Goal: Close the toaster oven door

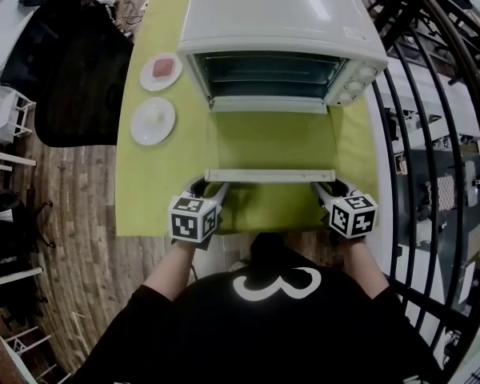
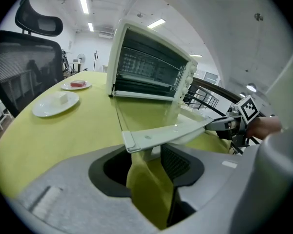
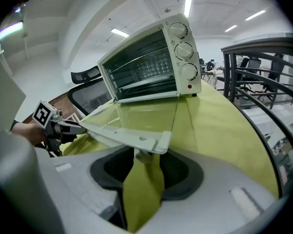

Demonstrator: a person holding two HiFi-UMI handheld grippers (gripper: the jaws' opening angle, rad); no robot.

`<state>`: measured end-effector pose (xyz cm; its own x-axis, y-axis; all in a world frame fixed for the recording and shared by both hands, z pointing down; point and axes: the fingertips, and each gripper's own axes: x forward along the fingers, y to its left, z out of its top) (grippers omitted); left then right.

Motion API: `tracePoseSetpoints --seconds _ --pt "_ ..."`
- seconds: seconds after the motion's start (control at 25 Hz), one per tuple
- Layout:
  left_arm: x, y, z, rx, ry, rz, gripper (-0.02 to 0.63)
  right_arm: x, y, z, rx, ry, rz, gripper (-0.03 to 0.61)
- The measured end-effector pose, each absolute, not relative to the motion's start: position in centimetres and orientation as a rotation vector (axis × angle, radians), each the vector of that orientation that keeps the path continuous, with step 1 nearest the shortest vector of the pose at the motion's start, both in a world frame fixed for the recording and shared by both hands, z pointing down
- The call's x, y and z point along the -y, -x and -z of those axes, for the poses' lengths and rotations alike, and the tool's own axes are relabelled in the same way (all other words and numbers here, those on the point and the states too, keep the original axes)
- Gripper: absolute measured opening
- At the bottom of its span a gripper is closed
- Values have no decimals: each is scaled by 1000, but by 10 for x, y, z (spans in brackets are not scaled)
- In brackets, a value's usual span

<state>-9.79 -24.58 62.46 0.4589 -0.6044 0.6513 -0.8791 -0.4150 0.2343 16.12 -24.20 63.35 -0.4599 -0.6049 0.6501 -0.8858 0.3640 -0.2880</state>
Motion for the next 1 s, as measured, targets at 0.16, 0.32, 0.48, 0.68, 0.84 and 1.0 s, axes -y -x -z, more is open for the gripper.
tracePoseSetpoints --seconds 0.16,0.32,0.48,0.68,0.84,1.0 --pt "247 100 -622 1245 -2167 -655 178 244 -162 -630 2195 -1308 -857 151" --pt "248 100 -618 1250 -2176 -655 172 244 -163 -627 2201 -1318 -861 135" --pt "249 101 -615 1260 -2178 -650 159 245 -162 -624 2205 -1328 -863 133" --pt "251 101 -608 1251 -2191 -643 149 246 -162 -617 2210 -1344 -861 126" --pt "251 101 -603 1242 -2192 -636 146 246 -161 -610 2206 -1354 -846 123" --pt "252 101 -597 1234 -2196 -637 145 245 -160 -604 2206 -1365 -834 122"
